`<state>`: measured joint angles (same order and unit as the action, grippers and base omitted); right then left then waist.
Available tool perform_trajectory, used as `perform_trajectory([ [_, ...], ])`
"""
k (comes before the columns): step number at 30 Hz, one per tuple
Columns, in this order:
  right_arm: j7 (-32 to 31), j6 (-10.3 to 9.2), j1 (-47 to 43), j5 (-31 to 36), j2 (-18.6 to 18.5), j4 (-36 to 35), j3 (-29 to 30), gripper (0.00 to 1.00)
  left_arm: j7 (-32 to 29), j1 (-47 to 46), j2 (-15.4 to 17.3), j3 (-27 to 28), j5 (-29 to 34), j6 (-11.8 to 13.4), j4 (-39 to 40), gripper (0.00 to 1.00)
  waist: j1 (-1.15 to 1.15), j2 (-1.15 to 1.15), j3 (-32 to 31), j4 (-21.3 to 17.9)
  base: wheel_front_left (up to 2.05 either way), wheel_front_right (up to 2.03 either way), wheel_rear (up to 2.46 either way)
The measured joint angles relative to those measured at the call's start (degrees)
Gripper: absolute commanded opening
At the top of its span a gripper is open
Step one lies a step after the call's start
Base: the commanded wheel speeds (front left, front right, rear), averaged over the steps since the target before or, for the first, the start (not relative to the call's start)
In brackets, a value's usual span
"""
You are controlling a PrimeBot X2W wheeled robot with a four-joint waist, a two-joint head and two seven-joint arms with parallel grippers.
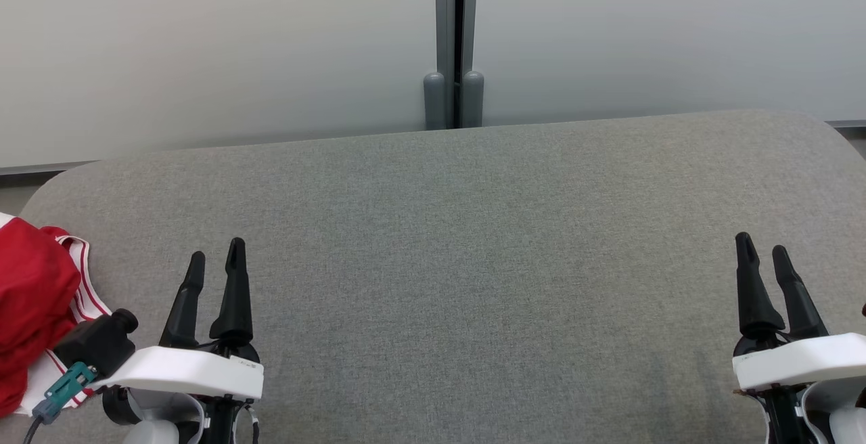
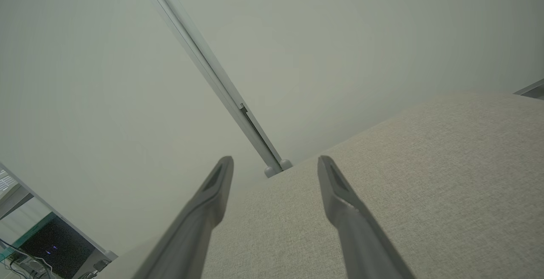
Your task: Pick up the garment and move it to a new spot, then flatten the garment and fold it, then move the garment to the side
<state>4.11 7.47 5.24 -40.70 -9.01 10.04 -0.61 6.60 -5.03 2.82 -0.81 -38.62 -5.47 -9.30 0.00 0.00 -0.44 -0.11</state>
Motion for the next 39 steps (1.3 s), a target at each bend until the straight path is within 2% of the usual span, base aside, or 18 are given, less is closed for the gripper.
perform_trajectory([
  [17,1.0,0.0,-0.7,11.6,-0.2,0.7,-0.8,1.0,2.5,1.1,0.5,-1.3,11.7,0.7,-1.4,1.0,0.0,0.0,0.0,0.1,0.0,0.0,0.0],
  [39,2.0,0.01,-1.5,21.0,-0.9,2.3,-1.6,1.0,5.3,1.9,0.6,-2.5,22.1,1.8,-4.1,1.0,0.0,0.0,-0.1,0.1,0.0,0.0,0.0],
])
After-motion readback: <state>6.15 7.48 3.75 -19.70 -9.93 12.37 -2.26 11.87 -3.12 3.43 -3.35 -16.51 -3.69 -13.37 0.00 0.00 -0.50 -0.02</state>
